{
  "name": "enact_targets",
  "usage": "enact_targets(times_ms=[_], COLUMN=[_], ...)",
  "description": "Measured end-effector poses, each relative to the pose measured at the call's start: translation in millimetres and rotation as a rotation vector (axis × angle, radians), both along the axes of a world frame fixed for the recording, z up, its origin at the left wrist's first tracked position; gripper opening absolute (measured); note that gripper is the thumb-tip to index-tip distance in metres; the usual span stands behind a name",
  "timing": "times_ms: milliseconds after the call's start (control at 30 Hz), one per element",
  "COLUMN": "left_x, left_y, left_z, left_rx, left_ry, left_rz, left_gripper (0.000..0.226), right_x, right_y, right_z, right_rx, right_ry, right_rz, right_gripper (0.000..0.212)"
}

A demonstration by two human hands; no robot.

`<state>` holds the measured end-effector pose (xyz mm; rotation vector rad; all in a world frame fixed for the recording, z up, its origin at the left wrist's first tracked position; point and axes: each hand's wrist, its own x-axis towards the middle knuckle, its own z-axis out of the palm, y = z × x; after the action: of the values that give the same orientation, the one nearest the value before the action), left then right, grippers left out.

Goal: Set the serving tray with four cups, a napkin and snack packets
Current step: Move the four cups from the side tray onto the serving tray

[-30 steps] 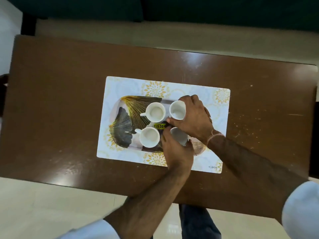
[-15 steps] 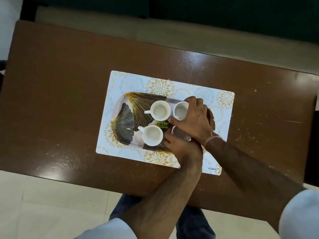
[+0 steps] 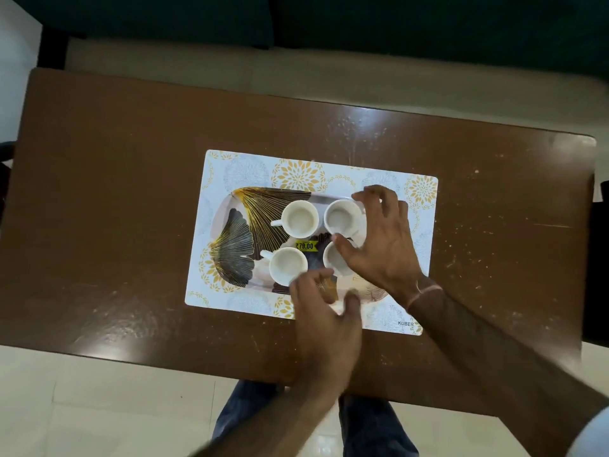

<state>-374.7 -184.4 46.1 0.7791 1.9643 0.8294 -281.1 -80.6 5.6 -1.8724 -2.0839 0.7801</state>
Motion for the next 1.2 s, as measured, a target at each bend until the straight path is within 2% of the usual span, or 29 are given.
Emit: enact_targets(times_ms=[67,100,200,267,333,500,600,800,1200], left_x=[-42.2,-63.5,-111.2,-124.5,-129.7,-124.6,-124.6,-126.4,-130.9], left_y=[18.1,31.8,69.1,79.3,81.4,84.3,84.8,84.0,83.1], left_z=[-2.7,-7.8,-26.3,-37.4,-47.7,-56.0,-59.0,-62.7,-61.4], left_rx=[0.175,0.208,0.144,0.082,0.105,0.218,0.247,0.246,0.247], left_ry=[0.161,0.311,0.773,0.883,0.927,0.95,0.912,0.853,0.834], left_rz=[-0.222,-0.372,-0.827,-1.08,-1.201,-1.131,-1.074,-1.038,-1.07], left_gripper=[0.045,0.048,0.068,0.073,0.063,0.032,0.022,0.023,0.028], right_x=[6.6,8.7,10.5,9.7,7.2,-3.2,-7.8,-18.7,-25.3], right_y=[-5.4,-7.7,-9.8,-7.0,-5.1,-2.8,-4.6,-15.7,-25.3], right_z=[5.9,6.8,3.3,-0.1,-4.5,-12.7,-14.6,-16.0,-15.1], right_rx=[0.02,0.005,-0.098,-0.151,-0.172,-0.172,-0.158,-0.177,-0.144], right_ry=[-0.024,-0.044,-0.154,-0.208,-0.224,-0.237,-0.203,-0.137,-0.194], right_rz=[0.119,0.177,0.312,0.342,0.357,0.346,0.344,0.324,0.267], right_gripper=[0.059,0.056,0.055,0.052,0.044,0.035,0.03,0.03,0.035])
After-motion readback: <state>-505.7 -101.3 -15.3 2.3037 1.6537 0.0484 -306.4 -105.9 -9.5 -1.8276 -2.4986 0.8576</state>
